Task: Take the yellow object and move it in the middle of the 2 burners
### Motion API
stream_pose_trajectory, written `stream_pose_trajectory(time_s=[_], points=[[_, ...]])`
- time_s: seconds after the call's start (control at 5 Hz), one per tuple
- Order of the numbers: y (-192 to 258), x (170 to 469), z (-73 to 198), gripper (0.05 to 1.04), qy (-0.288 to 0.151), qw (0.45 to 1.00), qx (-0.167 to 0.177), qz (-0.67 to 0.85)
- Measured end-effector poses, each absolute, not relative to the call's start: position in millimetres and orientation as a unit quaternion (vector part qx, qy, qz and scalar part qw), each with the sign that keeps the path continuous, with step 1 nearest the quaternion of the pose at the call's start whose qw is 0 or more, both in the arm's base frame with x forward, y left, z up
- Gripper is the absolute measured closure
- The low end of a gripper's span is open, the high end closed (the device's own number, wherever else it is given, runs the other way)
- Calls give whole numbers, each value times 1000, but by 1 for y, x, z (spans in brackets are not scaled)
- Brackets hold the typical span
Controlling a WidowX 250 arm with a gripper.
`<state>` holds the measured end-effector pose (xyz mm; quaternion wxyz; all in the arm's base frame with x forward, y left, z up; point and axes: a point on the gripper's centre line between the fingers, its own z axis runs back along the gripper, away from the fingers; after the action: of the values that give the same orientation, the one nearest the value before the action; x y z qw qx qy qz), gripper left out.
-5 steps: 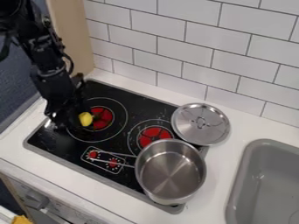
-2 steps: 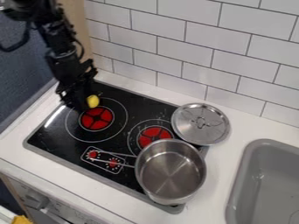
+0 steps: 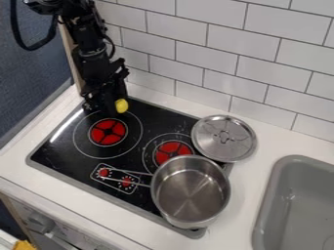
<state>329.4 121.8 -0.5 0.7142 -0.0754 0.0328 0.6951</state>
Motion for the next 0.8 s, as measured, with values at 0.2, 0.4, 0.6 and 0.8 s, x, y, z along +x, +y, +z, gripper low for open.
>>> stream_pose_trajectory(time_s=[0.2,0.4,0.6,0.8], points=[[114,321,-6,680,38,712,-73,698],[102,310,6,680,25,711,-76,699],[74,305,10,680,14,725,-76,685],[65,312,10,680,-9,734,-57,676]])
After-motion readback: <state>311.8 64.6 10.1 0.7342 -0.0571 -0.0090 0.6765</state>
